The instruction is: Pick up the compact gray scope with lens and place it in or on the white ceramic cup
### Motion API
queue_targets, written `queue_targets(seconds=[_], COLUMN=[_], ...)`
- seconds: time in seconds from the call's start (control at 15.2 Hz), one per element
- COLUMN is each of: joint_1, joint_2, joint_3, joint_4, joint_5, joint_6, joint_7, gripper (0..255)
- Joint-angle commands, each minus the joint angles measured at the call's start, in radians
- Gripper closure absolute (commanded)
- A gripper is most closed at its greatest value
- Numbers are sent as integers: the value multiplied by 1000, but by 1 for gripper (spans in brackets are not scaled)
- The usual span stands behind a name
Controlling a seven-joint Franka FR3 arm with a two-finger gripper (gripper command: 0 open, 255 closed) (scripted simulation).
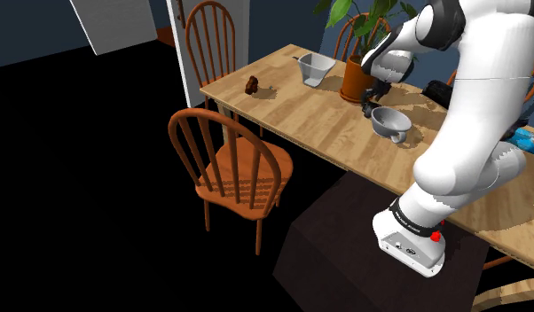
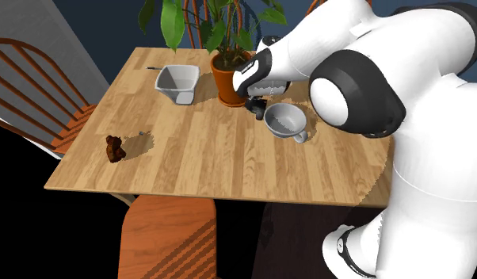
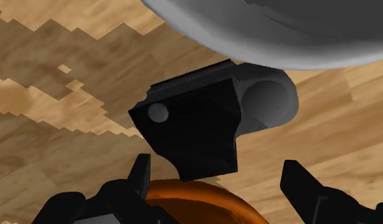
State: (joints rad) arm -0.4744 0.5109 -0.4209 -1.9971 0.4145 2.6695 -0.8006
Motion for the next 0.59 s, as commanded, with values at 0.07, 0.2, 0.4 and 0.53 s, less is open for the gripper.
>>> queue_targets(seconds=[0.07,0.2,0.4,0.53], joint_1=[-6,4,-7,-30], joint_2=[-23,-20,-22,31], joint_3=[10,8,8,26], joint_4=[-51,-40,-38,21], joint_5=[-2,-7,-4,15], joint_6=[-73,-81,-85,-92], joint_7=[-22,-7,-20,-28], gripper=[255,255,255,255])
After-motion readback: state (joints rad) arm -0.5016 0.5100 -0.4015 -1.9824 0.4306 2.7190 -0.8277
